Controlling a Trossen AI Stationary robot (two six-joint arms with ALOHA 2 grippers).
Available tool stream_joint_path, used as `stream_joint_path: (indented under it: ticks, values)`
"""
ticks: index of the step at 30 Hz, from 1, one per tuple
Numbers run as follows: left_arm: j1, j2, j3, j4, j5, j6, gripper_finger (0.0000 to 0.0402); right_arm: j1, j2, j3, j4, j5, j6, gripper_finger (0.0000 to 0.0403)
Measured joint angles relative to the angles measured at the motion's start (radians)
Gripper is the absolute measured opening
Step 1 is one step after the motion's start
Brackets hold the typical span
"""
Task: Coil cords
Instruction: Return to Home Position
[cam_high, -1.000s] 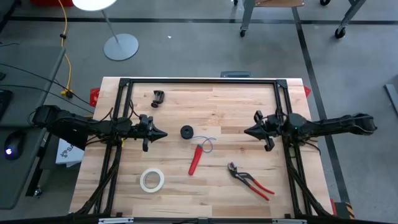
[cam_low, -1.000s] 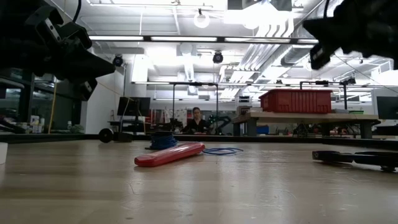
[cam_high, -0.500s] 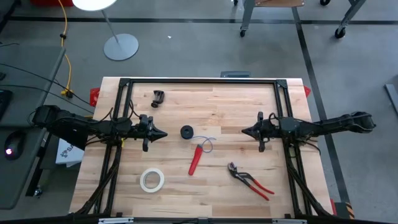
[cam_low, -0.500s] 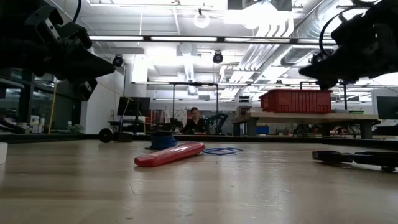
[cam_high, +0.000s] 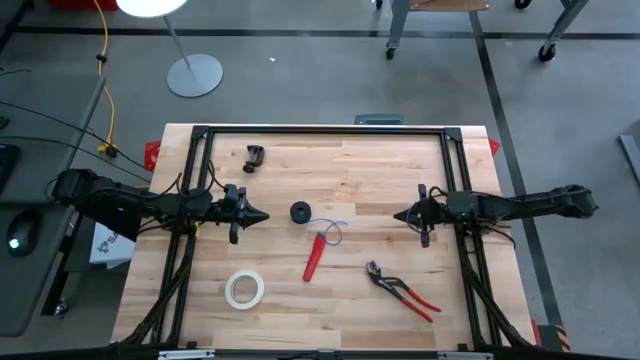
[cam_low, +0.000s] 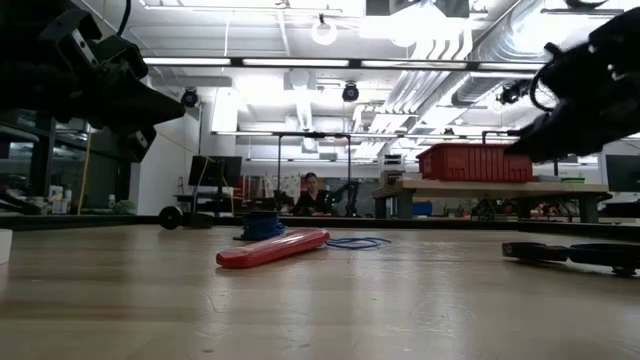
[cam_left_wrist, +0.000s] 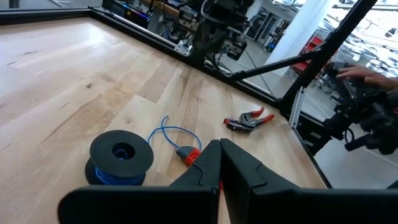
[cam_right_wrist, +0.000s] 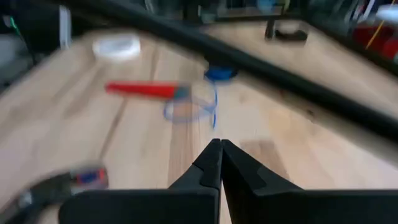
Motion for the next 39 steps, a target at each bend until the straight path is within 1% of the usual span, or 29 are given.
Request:
stream_joint_path:
  ticks: [8,12,14,22,27,30,34,37,39]
  values:
    - [0.000,0.000,0.000,0.001,0.000,0.000,0.0001,0.000,-0.343,0.000,-0.002,-0.010,0.001,0.0000]
    - [0.000,0.000,0.001,-0.002,0.000,0.000,0.0001,0.000,-0.346,-0.001,0.089,-0.009,0.001,0.0000]
    - [0.000,0.001,0.002,-0.003,0.001,0.000,0.0001,0.000,-0.346,-0.001,0.097,-0.010,0.001,0.0000]
    - [0.000,0.009,0.002,-0.026,0.000,0.000,0.0001,-0.021,-0.346,-0.001,0.061,-0.010,0.001,0.0000]
    - [-0.001,-0.029,0.003,-0.047,0.002,0.000,0.0001,-0.042,-0.333,-0.001,0.056,-0.010,0.001,0.0000]
    - [-0.001,-0.126,0.001,-0.120,0.002,0.000,0.0001,-0.042,-0.334,-0.001,0.057,-0.010,0.001,0.0000]
    - [-0.001,-0.336,0.002,-0.272,0.002,0.000,0.0001,-0.042,-0.333,-0.001,0.047,-0.010,0.001,0.0000]
    - [0.000,-0.472,0.002,-0.328,0.002,0.000,0.0001,-0.042,-0.333,-0.001,0.032,-0.010,0.001,0.0000]
    - [0.000,-0.537,0.002,-0.336,0.002,0.000,0.0001,-0.042,-0.333,-0.001,0.024,-0.010,0.001,0.0000]
